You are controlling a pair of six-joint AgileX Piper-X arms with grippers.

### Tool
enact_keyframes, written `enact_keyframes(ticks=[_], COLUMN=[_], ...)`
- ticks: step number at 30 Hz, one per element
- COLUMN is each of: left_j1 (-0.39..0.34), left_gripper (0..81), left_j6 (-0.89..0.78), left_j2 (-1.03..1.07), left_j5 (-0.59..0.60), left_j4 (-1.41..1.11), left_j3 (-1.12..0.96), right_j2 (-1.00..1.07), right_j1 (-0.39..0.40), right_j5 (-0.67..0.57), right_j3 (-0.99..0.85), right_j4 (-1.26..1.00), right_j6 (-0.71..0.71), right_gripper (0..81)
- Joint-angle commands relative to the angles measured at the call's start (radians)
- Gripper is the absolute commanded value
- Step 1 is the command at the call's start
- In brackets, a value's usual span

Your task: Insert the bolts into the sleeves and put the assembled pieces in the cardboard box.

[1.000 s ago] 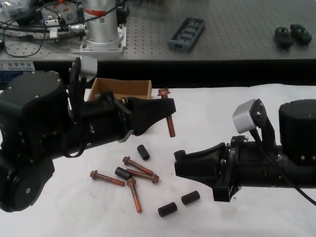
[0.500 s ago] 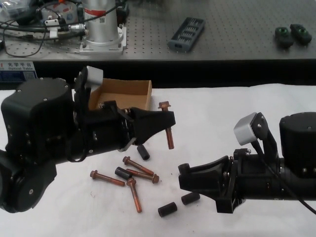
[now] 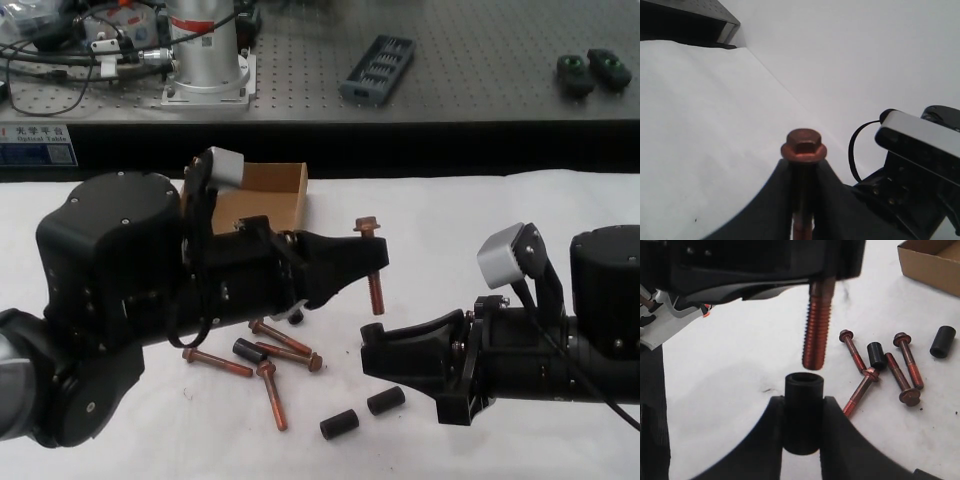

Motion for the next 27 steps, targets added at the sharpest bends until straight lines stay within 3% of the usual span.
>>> enact_keyframes(ticks=[1,5,27], left_j1=[-0.002,-0.002,-0.002], left_gripper=[0.6,0.6,0.6], left_j6=[0.032,0.041,0.041], left_j2=[-0.001,-0.001,-0.001], left_j5=[-0.020,-0.066,-0.071], left_j4=[-0.030,-0.030,0.013], left_j3=[-0.013,-0.013,-0.013], right_j2=[0.001,0.001,0.001], right_j1=[-0.001,-0.001,-0.001], right_j5=[-0.002,0.002,0.062], right_j3=[-0.003,-0.003,-0.003], right_j4=[-0.013,-0.015,-0.076], right_j6=[0.004,0.015,0.093], right_gripper=[5.0,5.0,5.0])
